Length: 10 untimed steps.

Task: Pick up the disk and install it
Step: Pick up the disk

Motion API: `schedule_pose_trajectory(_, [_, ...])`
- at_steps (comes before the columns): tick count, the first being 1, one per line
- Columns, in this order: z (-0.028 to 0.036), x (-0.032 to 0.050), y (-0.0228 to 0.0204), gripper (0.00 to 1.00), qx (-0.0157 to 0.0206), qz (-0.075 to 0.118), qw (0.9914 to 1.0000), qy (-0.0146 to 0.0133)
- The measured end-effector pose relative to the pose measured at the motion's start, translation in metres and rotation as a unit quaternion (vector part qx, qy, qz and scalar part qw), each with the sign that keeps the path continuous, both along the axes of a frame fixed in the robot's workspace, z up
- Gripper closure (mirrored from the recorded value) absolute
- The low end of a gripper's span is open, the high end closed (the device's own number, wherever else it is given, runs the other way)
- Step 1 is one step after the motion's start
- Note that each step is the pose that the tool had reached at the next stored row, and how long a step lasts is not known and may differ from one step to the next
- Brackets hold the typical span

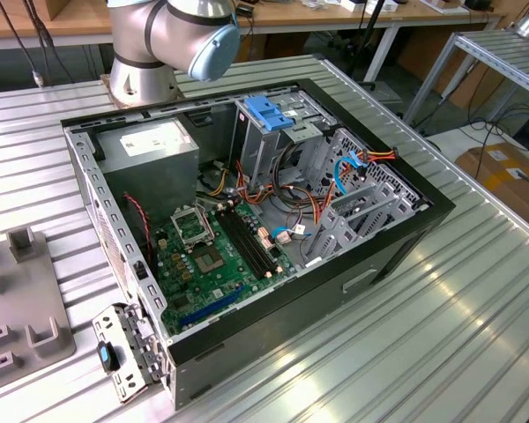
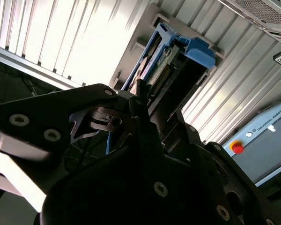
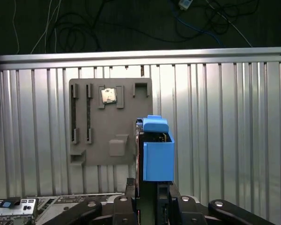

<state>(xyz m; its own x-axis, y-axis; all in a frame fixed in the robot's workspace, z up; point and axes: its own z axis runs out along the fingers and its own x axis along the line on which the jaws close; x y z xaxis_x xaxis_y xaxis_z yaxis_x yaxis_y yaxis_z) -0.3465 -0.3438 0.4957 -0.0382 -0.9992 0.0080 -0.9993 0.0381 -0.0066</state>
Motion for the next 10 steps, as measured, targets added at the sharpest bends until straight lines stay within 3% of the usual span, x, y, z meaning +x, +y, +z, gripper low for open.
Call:
schedule_pose_trajectory(4, [0.0000,0.0124,0.0000,0.65,0.0000,0.000,1.00000,0.0000])
schedule_pose_trajectory(10, [0.0000,0.0383,0.0000,0.65,0.0000,0.000,1.00000,0.0000])
